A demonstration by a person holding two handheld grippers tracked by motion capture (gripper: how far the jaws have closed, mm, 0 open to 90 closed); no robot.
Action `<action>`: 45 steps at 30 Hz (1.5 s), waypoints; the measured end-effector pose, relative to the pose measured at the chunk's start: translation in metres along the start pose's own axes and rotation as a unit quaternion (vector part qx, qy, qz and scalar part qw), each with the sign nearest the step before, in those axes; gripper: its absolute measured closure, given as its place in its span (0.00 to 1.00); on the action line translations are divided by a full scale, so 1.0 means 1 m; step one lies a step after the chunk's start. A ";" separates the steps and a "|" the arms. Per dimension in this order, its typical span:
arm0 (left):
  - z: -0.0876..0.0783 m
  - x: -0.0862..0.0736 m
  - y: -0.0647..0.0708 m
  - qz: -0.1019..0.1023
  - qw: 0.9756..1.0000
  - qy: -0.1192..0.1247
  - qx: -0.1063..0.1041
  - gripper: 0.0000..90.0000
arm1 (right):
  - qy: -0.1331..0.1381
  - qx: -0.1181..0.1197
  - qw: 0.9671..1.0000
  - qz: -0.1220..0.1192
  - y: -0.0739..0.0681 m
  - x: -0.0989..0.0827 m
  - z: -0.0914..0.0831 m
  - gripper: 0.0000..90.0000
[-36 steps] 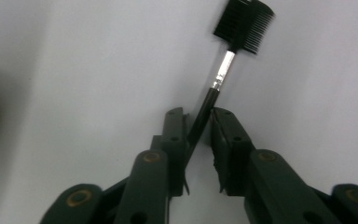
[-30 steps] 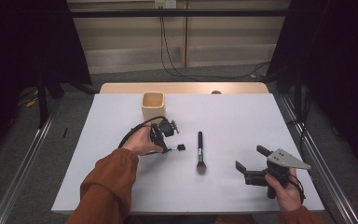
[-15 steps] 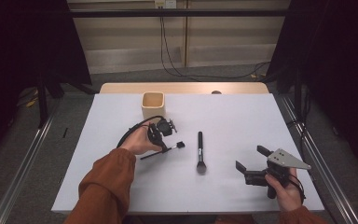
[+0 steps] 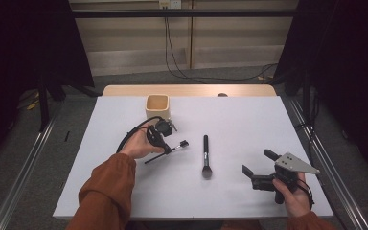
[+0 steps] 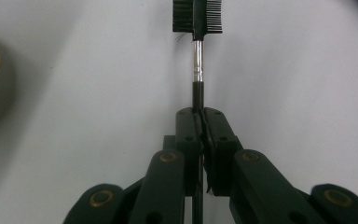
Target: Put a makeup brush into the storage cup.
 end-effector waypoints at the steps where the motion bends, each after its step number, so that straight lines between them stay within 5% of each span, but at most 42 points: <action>1: -0.002 0.000 0.000 -0.003 1.000 0.004 -0.003 0.95 | 0.000 0.000 1.000 0.000 0.000 0.000 0.000 0.00; 12: -0.020 -0.004 0.000 -0.022 0.998 0.058 -0.013 0.95 | 0.000 0.000 1.000 0.001 0.000 0.000 0.000 0.00; 22: -0.031 0.005 0.008 -0.028 0.991 0.127 -0.010 0.95 | 0.001 0.000 1.000 0.002 -0.001 0.000 0.001 0.00; 28: -0.032 0.003 0.006 -0.042 0.984 0.171 -0.023 0.95 | 0.001 0.000 1.000 0.001 0.000 0.000 0.000 0.00; 37: -0.039 -0.008 0.001 -0.060 0.974 0.217 -0.011 0.95 | 0.001 0.000 1.000 0.002 -0.001 0.000 0.001 0.00; 45: -0.045 -0.016 -0.002 -0.085 0.961 0.262 -0.010 0.95 | 0.001 0.000 1.000 0.002 -0.001 0.000 0.001 0.00</action>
Point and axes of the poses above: each handheld gripper's, and its own axes: z roughly forward along the jaws, x roughly out of its top, y roughly to its right, the point moved 5 cm from there along z, roughly forward along the jaws, and after that the axes turned 4 degrees about -z, right-handed, at the moved point
